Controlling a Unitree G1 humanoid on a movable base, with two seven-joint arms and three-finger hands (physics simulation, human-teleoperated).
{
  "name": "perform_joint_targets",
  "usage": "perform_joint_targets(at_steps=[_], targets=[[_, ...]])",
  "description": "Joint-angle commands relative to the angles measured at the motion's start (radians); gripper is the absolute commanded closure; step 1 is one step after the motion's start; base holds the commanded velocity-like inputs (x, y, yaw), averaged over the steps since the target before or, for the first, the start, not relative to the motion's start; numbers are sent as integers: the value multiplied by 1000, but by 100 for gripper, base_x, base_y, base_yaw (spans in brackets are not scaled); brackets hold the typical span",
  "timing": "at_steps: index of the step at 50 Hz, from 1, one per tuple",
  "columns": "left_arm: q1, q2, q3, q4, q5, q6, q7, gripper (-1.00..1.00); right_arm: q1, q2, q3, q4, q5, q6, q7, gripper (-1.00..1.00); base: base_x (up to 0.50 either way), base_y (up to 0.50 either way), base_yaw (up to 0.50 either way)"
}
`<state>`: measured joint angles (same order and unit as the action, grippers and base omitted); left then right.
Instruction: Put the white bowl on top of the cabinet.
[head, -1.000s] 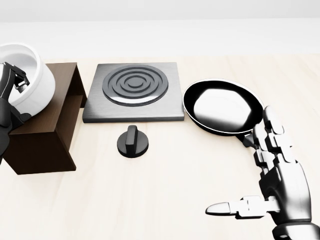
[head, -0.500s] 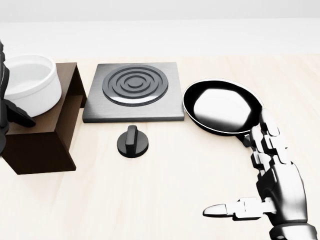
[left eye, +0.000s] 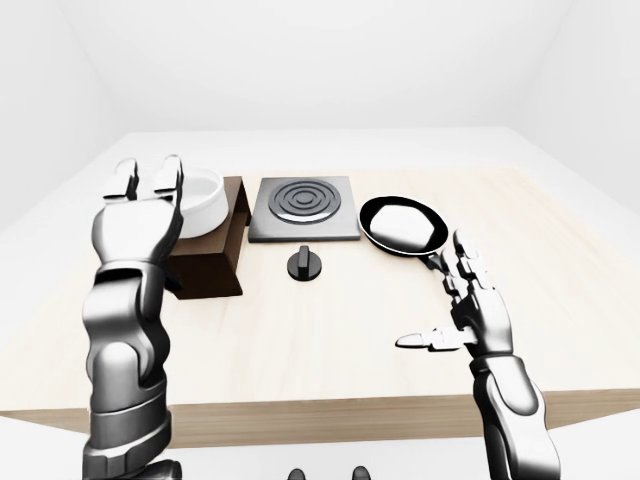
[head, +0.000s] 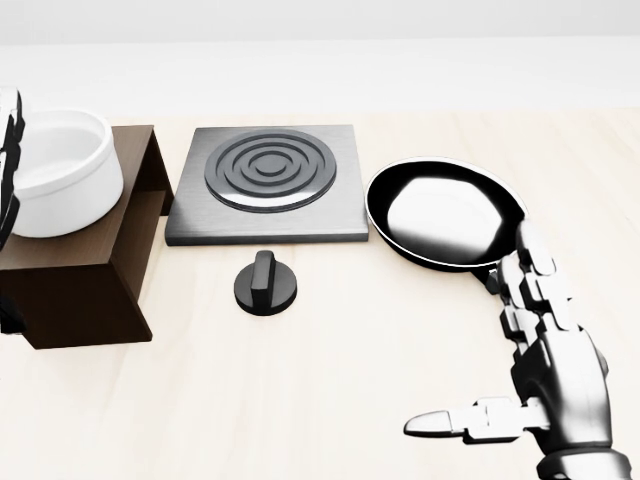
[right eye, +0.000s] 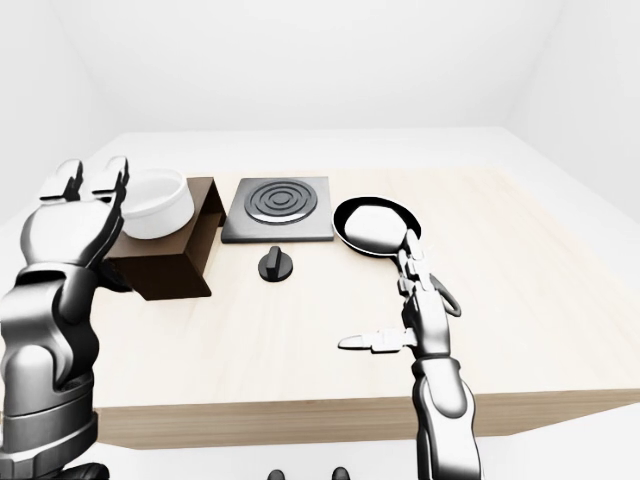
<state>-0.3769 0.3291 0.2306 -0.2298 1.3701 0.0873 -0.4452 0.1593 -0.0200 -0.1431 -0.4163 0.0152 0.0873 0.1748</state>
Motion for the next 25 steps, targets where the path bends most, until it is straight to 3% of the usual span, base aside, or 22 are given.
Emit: perform_joint_targets(at_steps=[1,6,9,12,17,18,19,21,22,25], targets=[[185,-136,87,-674,207,0,-229,-100,3,2,5,4,-6,0,-2,-100,0,0,0],[224,-183,78,-739,220,0,-220,-100,6,3,5,0,-7,0,-6,-100,0,0,0],[254,-227,38,-776,206,0,-166,-100,9,4,11,3,-13,0,-8,-100,0,0,0],[293,-282,-25,-816,191,0,-106,-100,6,3,10,4,-13,0,-9,-100,0,0,0],[361,-388,-166,-817,56,0,-35,-100,8,3,9,-1,-13,0,-11,-100,0,0,0],[364,-399,-161,-817,52,0,-35,-100,8,3,9,-2,-13,0,-11,-100,0,0,0],[457,-458,-253,-817,-13,0,-24,-100,6,3,7,-2,-12,0,-12,-100,0,0,0],[554,-516,-323,-817,-80,0,-46,-100,4,2,6,-2,-11,0,-12,-100,0,0,0],[560,-526,-320,-817,-83,0,-48,-100,4,2,6,-2,-11,0,-12,-100,0,0,0],[677,-497,-458,-817,-146,0,-17,-100,2,2,6,-2,-11,0,-13,-100,0,0,0]])
